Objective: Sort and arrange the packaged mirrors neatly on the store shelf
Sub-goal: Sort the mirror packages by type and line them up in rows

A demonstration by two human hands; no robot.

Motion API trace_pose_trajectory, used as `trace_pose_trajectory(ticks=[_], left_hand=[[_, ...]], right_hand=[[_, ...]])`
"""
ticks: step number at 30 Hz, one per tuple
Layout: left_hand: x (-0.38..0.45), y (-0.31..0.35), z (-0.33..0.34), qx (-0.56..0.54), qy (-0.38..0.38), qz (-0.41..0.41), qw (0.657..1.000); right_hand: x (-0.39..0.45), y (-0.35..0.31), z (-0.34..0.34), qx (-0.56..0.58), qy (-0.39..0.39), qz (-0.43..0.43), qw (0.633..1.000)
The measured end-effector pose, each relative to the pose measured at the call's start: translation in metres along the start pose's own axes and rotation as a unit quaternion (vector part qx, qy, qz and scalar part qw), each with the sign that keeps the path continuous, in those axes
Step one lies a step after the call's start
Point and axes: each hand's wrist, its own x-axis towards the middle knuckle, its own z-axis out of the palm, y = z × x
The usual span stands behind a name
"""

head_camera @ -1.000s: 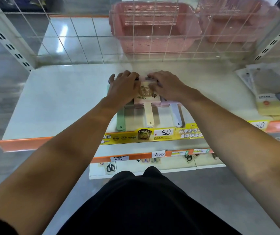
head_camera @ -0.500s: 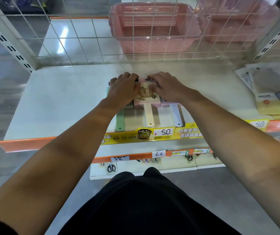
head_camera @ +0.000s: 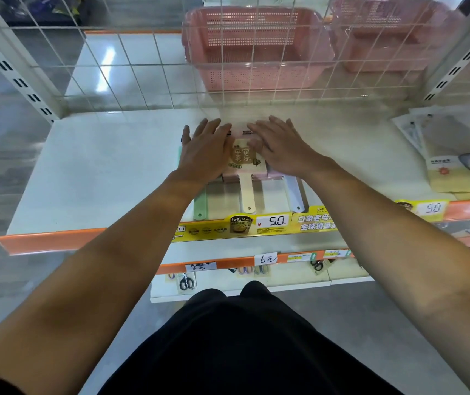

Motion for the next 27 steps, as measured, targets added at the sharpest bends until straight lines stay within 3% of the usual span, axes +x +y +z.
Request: trace_pose_trajectory(ticks=[9,27], left_hand=[[-0.038,0.014,-0.006,-0.023,0.058,-0.003,0.998],[-0.081,0.020,-0.001,-0.049,0.087,-0.029,0.995]], right_hand=[[-0.033,-0.009,-0.004,0.028,0.050,0.013,0.998],[-0.084,-0.024,0.020,0.025,0.151,0.069,0.986]])
